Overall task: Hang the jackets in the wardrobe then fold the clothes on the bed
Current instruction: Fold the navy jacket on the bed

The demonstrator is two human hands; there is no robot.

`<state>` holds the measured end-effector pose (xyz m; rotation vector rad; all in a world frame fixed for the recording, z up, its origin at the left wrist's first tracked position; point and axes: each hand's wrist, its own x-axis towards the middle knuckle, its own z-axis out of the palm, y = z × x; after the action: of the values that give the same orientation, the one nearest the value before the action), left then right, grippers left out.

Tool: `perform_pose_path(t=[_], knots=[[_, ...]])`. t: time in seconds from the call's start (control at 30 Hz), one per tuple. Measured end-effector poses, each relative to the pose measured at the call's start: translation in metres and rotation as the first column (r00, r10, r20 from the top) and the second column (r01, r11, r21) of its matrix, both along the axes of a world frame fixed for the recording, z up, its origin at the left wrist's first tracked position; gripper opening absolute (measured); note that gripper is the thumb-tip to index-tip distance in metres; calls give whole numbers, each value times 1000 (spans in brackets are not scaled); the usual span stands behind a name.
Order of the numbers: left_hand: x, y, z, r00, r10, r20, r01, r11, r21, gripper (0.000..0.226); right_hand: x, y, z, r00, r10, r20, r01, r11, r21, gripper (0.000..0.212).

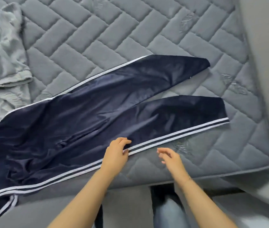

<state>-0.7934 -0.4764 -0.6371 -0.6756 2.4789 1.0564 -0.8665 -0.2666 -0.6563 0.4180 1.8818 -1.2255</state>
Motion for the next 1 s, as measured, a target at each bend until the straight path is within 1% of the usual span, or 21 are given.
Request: perform_pose_path(t=[0.07,0.13,0.2,0.23,0.27,0.3,0.33,0.4,0.47,0.53,0.57,0.63,0.7,0.77,0.8,0.9,1.0], knots=[[-28,43,-7,1000,-25,-5,25,1000,14,40,-31,37,-4,995,-96,22,95,995,6,21],[-61,90,-20,998,-57,-5,57,998,25,43,-66,83,-10,961,-272,45,272,962,6,17],[-84,125,-35,993,-119,-2,119,993,-27,52,-97,122,-19,864,-493,106,499,865,-47,26],[-93,138,-44,988,-153,0,152,985,-80,61,-112,136,-24,807,-572,150,587,805,-85,29],[-100,148,-53,984,-177,14,177,975,-137,70,-126,147,-27,762,-617,198,643,756,-120,28],[-104,154,-61,981,-187,43,191,964,-187,77,-139,153,-32,738,-632,237,670,726,-151,25],[-107,157,-68,979,-190,74,202,951,-232,82,-151,156,-37,732,-629,263,677,714,-178,22],[-107,159,-78,974,-203,99,224,926,-305,81,-169,152,-43,757,-589,283,650,724,-231,19],[-104,157,-82,974,-221,55,226,908,-351,72,-183,142,-47,786,-562,259,616,748,-247,14],[-101,155,-83,975,-221,-11,201,905,-375,67,-192,134,-49,801,-562,206,597,775,-208,9],[-102,155,-83,975,-217,-48,184,911,-370,65,-194,134,-50,799,-573,185,601,776,-192,9],[-102,156,-83,963,-237,-125,184,924,-334,56,-193,142,-49,759,-630,165,651,733,-196,14],[-99,169,-81,922,-359,-144,296,895,-333,53,-187,163,-48,702,-695,156,712,674,-198,27],[-90,192,-78,873,-473,-117,423,855,-300,54,-178,190,-46,635,-755,163,772,613,-168,36],[-85,205,-78,860,-499,-107,457,847,-272,52,-173,205,-46,605,-779,168,796,588,-140,37],[-69,241,-80,857,-510,-72,491,852,-181,47,-158,239,-46,558,-814,164,829,558,-49,37],[-66,257,-80,871,-491,-11,488,867,-98,45,-150,256,-47,539,-833,125,838,545,11,29]])
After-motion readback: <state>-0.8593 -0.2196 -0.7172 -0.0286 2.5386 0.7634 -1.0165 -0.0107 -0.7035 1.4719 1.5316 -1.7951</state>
